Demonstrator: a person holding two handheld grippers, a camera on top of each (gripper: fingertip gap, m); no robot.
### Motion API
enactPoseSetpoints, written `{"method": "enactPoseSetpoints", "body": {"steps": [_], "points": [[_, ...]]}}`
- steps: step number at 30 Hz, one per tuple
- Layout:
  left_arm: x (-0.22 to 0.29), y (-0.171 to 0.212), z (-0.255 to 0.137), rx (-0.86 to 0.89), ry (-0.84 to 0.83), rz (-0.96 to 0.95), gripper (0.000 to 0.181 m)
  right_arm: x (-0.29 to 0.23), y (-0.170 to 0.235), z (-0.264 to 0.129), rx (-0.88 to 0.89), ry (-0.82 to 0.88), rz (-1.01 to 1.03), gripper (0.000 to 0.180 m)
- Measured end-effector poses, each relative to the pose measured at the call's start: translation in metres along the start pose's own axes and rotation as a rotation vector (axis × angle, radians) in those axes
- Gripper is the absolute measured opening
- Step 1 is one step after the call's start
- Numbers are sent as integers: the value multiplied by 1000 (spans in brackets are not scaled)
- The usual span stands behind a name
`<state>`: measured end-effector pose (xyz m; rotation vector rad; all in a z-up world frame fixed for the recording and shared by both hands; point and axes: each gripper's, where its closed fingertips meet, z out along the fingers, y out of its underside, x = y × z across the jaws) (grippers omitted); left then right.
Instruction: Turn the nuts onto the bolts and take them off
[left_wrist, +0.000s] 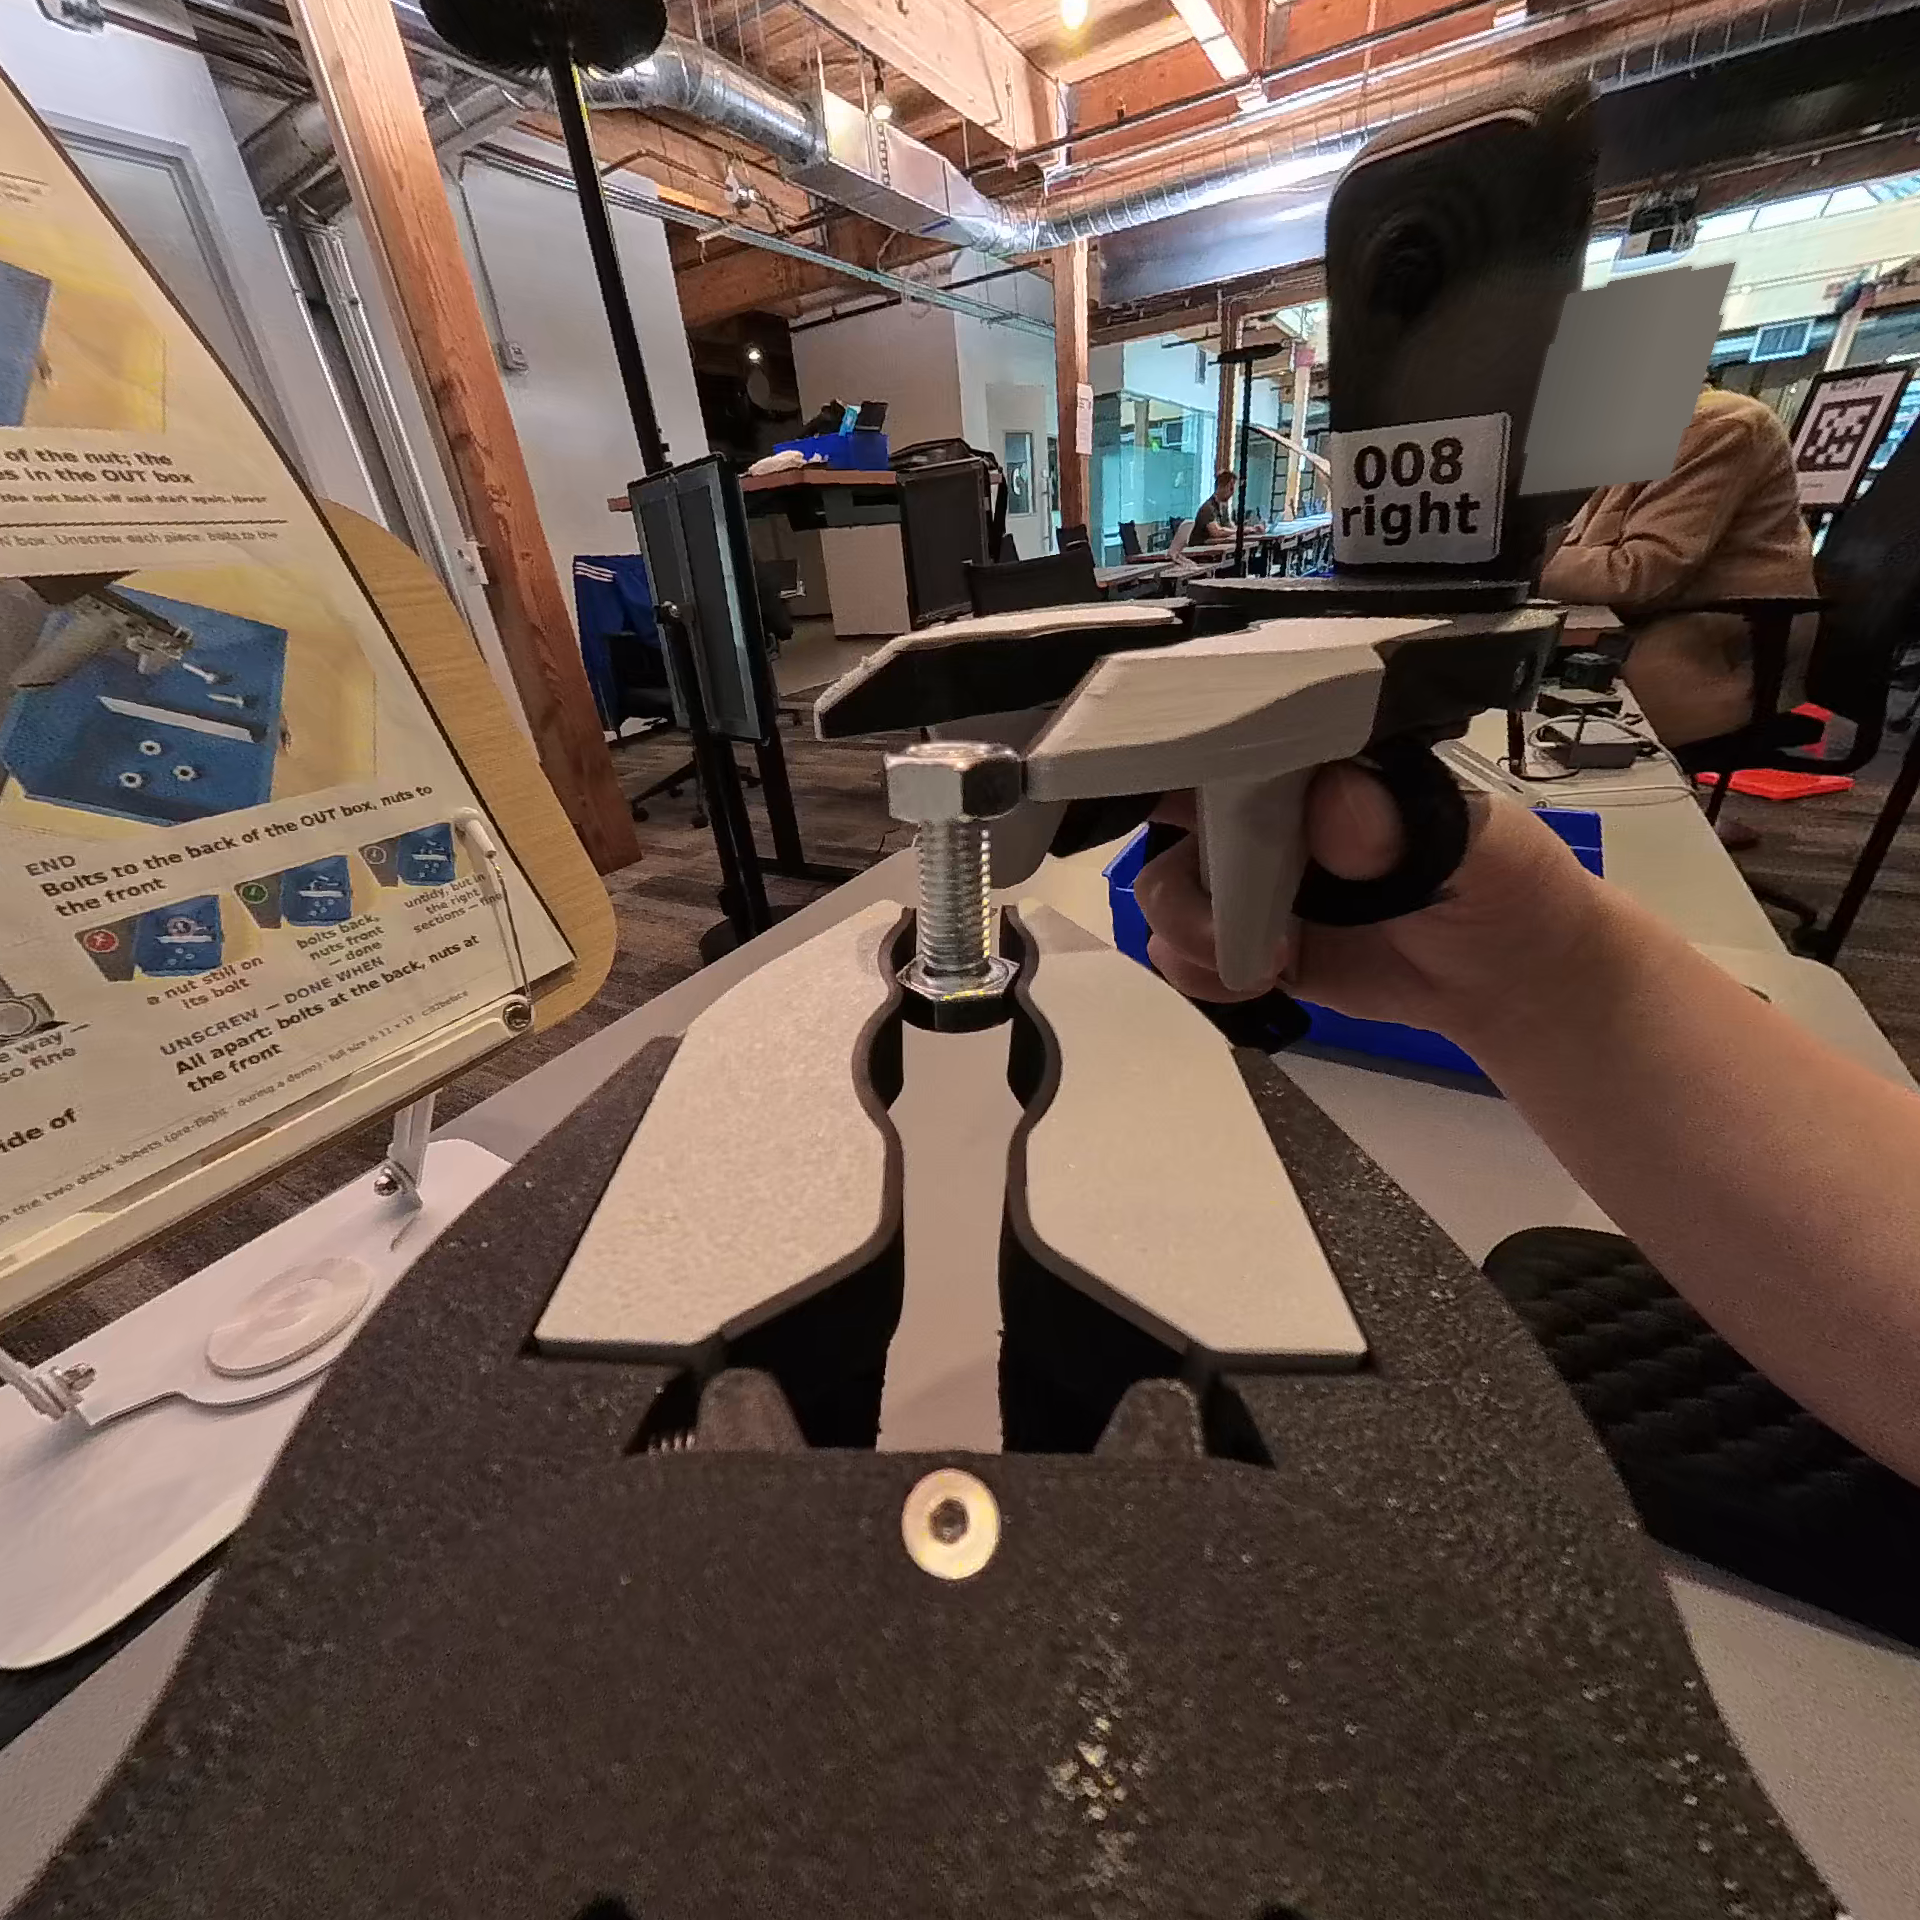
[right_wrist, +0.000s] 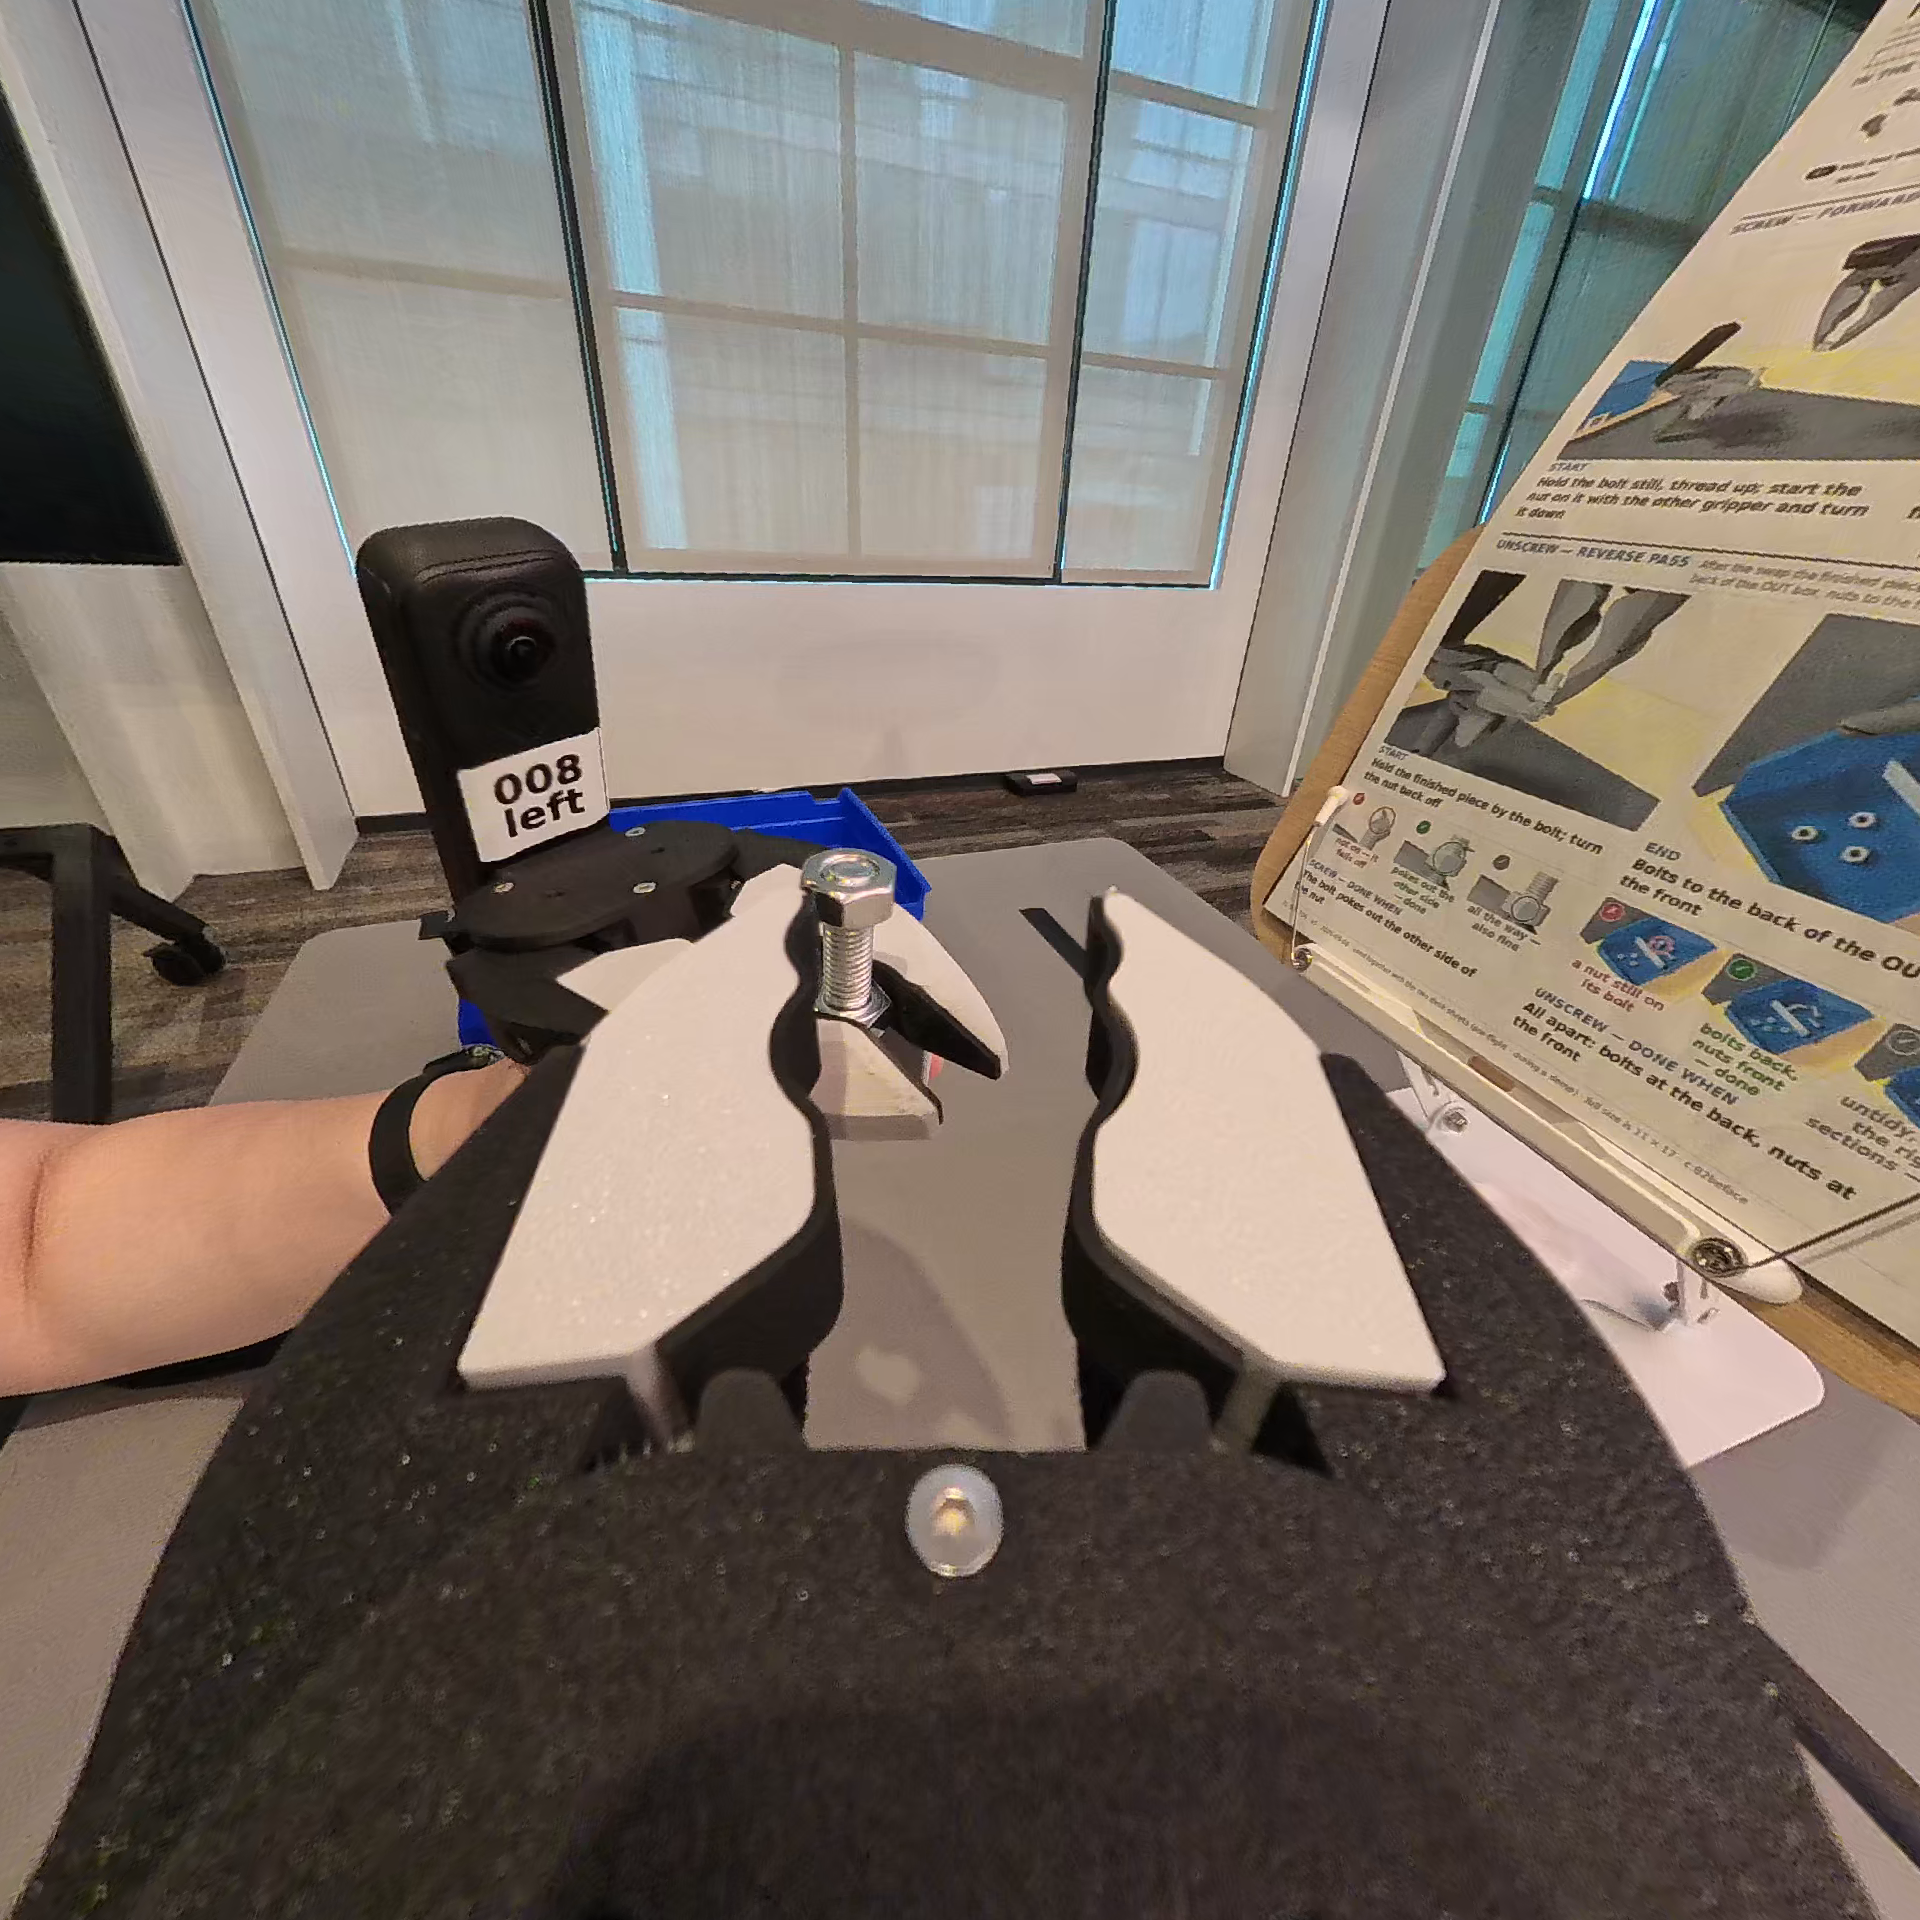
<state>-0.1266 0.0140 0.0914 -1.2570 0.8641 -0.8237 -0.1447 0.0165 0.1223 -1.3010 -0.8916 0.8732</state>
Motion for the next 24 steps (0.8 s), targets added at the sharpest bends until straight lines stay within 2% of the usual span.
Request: {"method": "enactPoseSetpoints", "body": {"steps": [24], "points": [[5, 5, 5, -12, -5, 22, 15, -10, 9, 13, -43, -6, -43, 47]]}}
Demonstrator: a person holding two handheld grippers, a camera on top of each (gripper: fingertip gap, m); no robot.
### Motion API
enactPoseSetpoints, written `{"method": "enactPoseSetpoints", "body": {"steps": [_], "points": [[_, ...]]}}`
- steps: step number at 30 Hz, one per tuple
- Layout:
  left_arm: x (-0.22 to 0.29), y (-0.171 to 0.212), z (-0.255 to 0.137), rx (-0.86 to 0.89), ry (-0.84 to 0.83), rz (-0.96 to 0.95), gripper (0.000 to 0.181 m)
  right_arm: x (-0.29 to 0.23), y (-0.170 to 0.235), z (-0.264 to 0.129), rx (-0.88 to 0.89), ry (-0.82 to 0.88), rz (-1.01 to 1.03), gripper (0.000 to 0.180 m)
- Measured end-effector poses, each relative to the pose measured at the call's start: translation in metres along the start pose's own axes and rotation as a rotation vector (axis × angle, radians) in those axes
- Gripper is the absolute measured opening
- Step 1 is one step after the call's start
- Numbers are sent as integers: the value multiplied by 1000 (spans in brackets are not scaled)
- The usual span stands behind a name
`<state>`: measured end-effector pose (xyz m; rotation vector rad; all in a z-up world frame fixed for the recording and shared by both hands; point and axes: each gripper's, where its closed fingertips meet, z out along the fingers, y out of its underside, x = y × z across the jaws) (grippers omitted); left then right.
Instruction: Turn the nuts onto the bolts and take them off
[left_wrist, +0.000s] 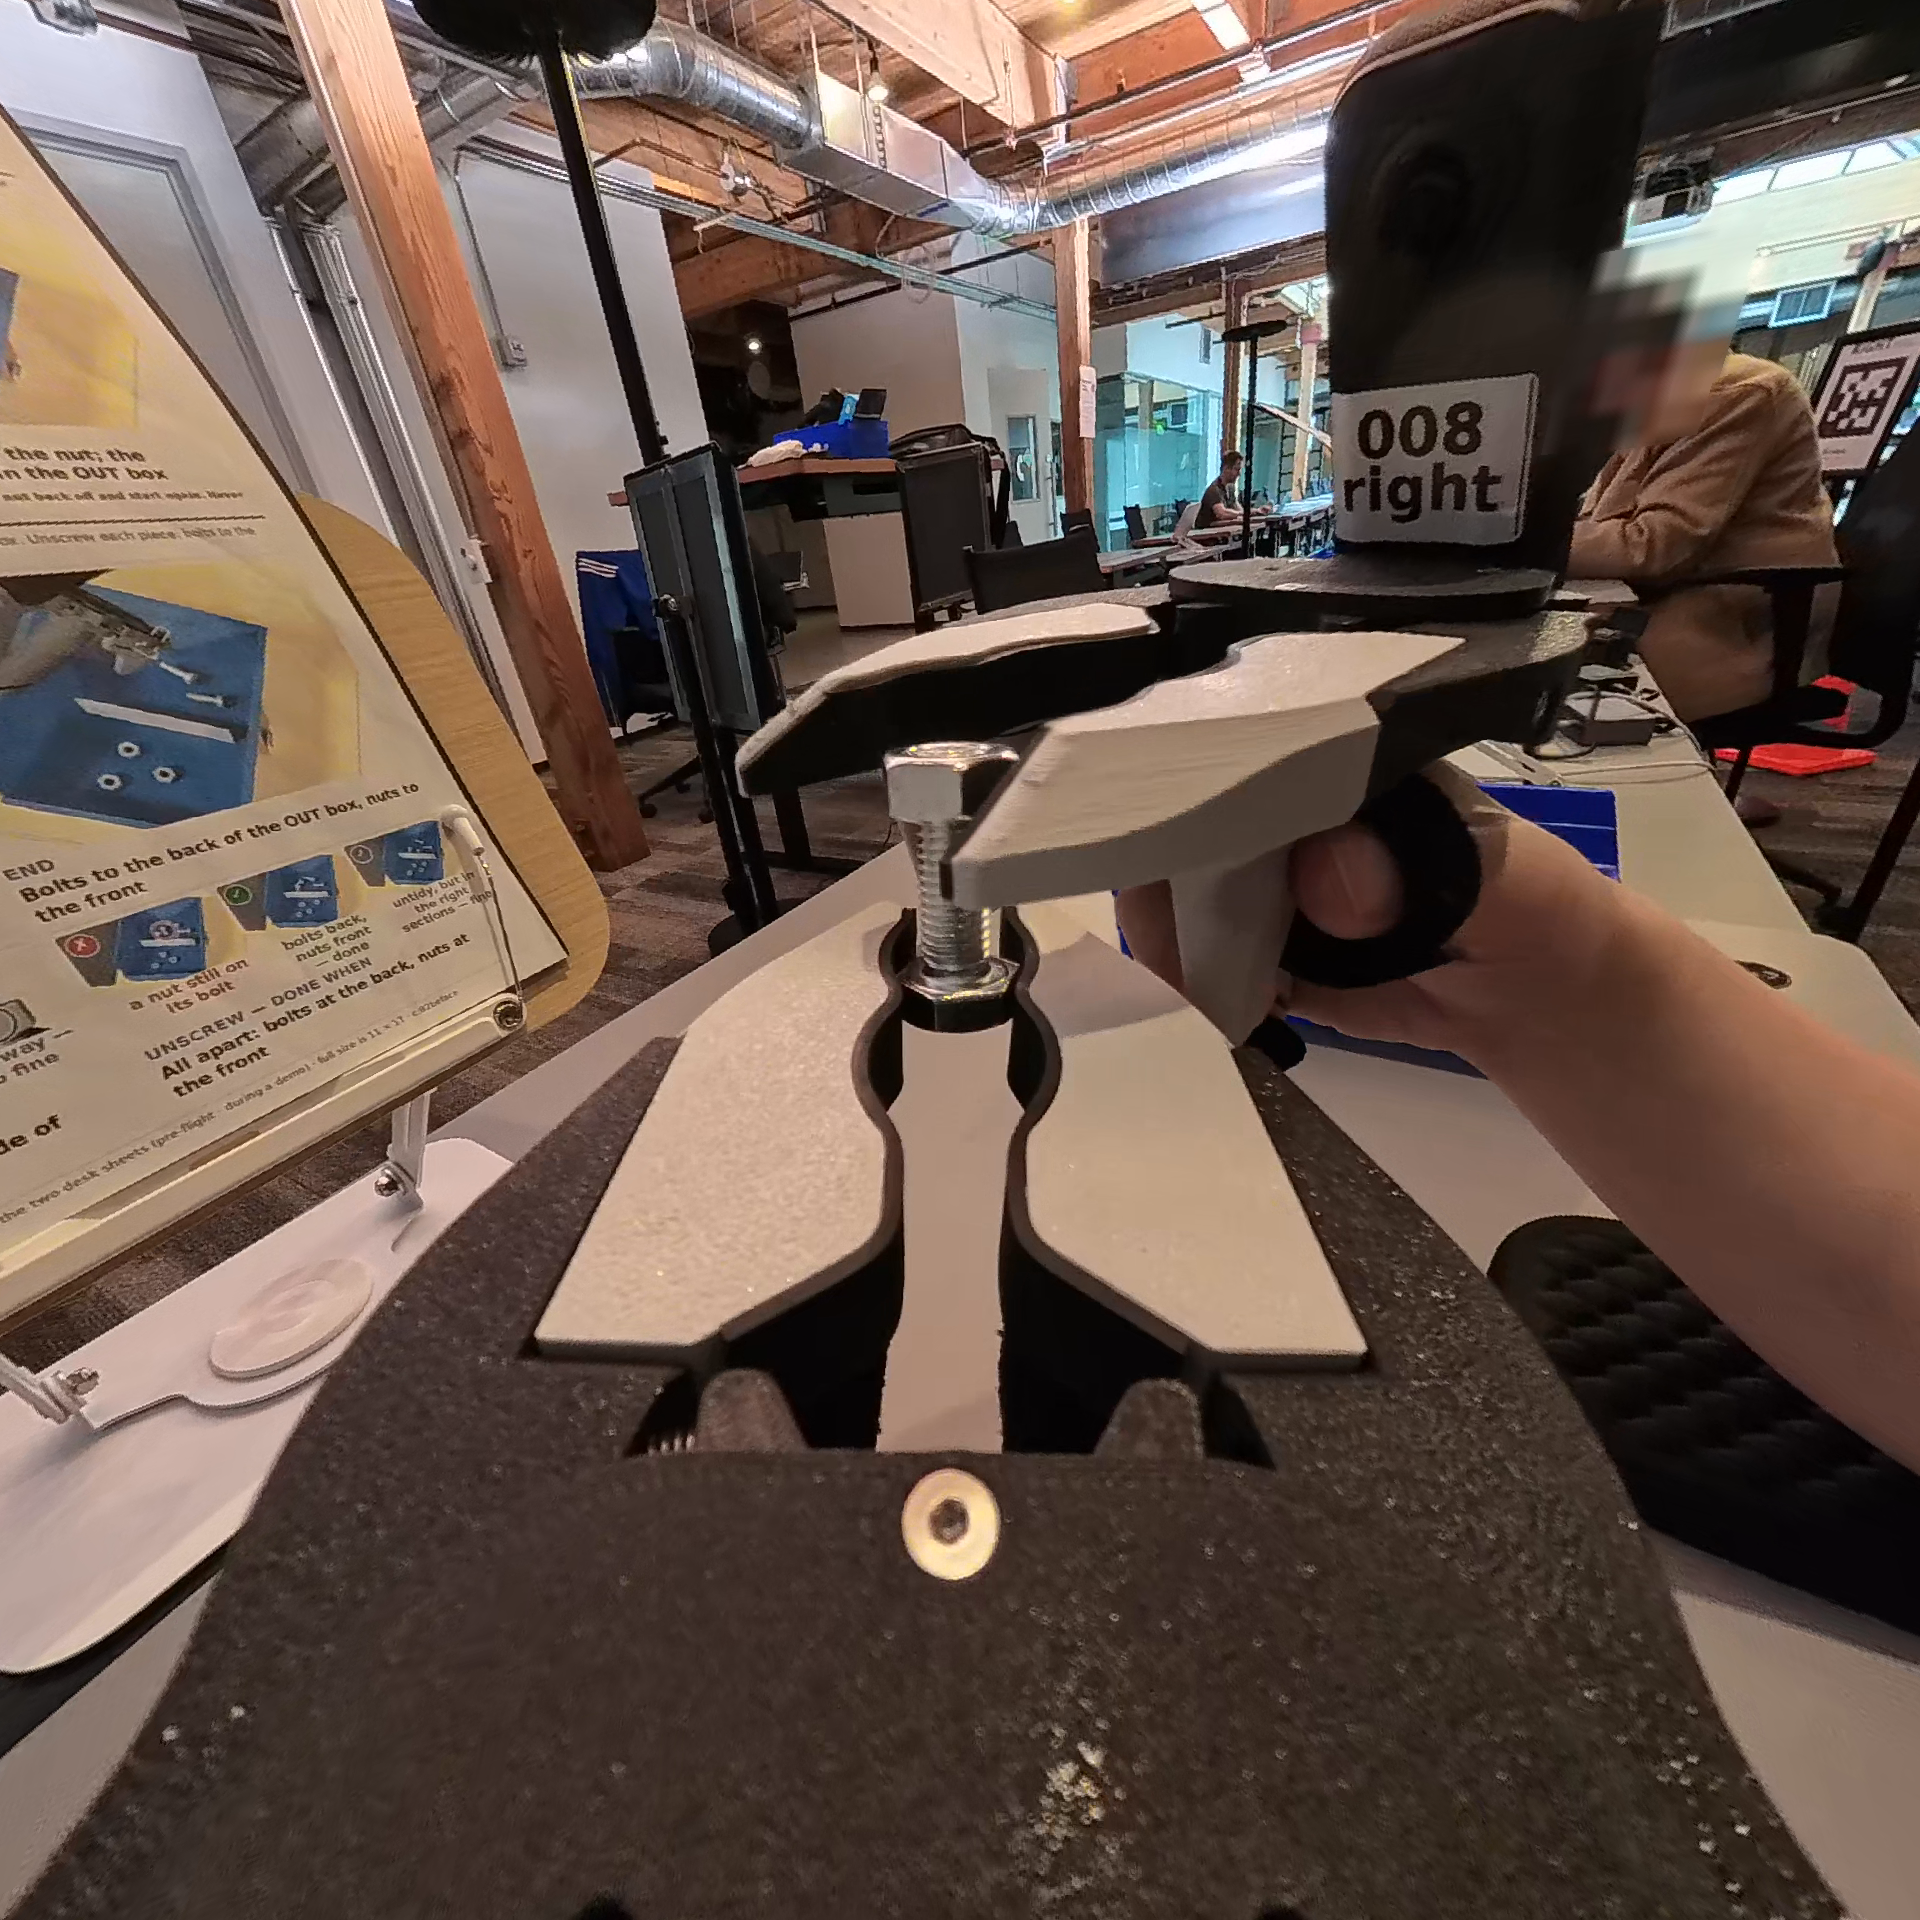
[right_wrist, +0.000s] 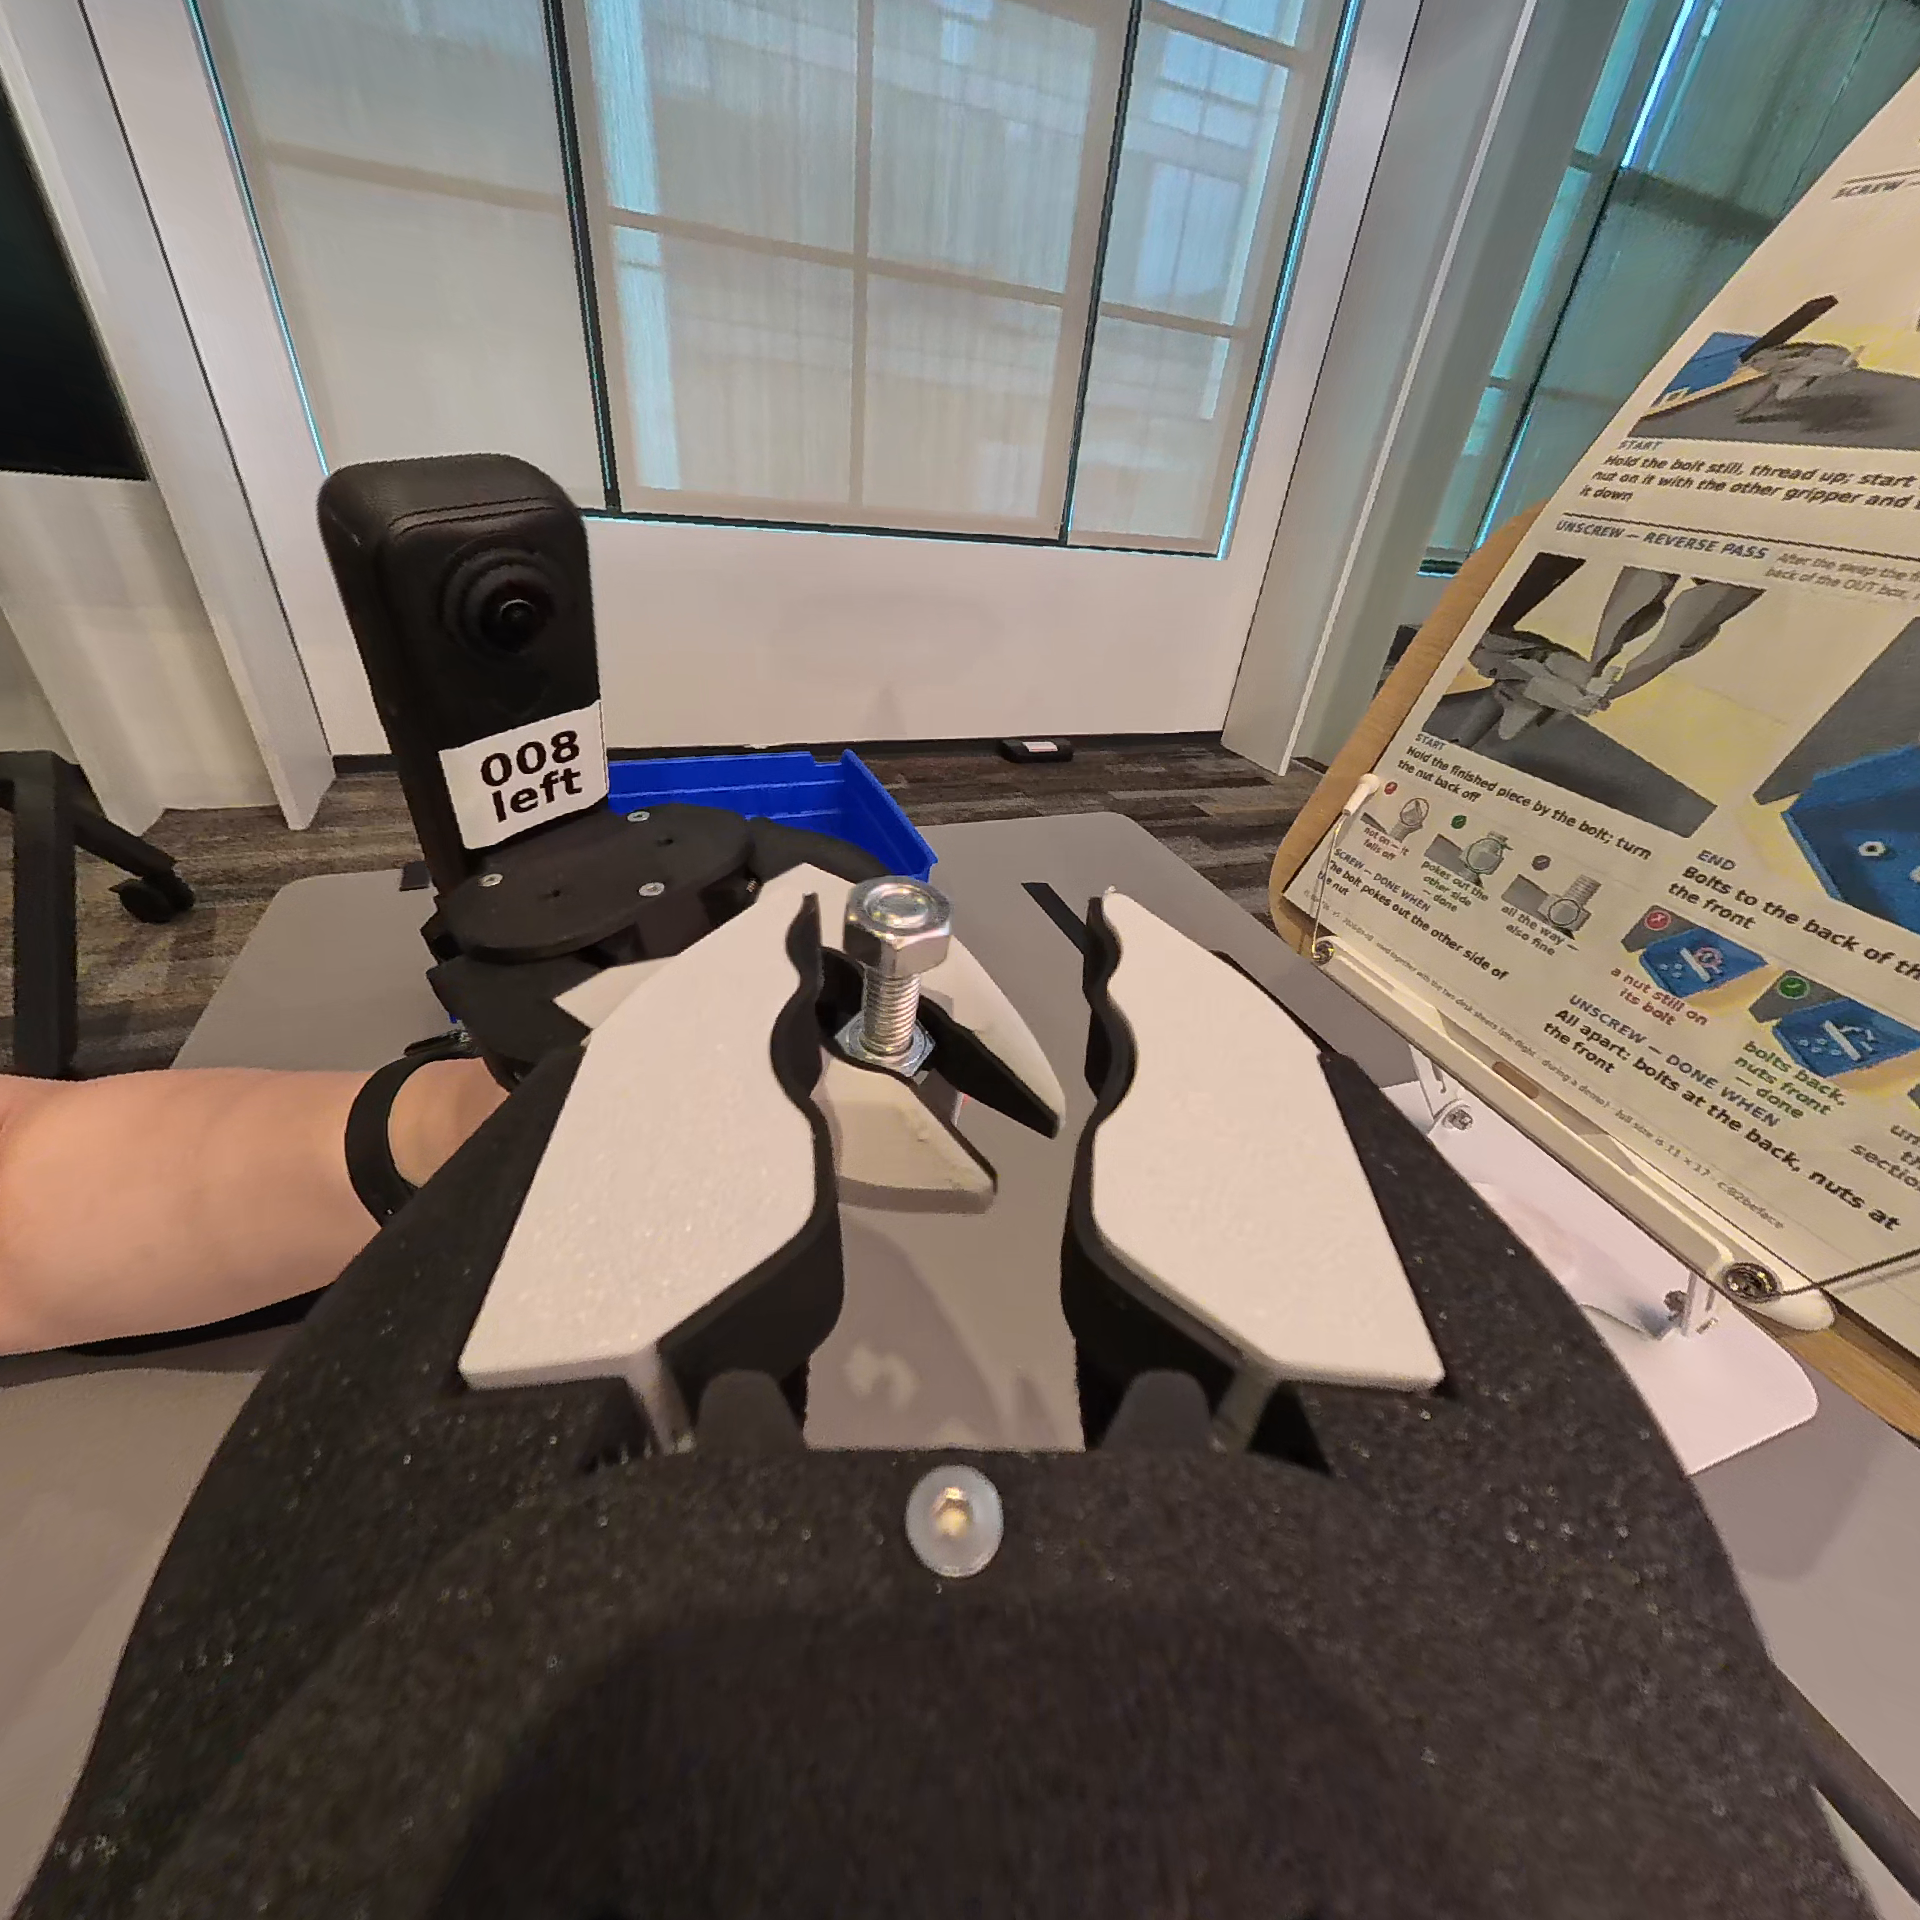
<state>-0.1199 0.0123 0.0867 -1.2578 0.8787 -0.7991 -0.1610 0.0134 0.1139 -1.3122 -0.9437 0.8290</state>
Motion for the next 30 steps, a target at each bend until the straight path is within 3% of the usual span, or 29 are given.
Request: {"method": "enactPoseSetpoints", "body": {"steps": [30], "points": [[0, -5, -2, 16, 7, -10, 15, -3, -10, -12, 45, -57, 48, 47]]}}
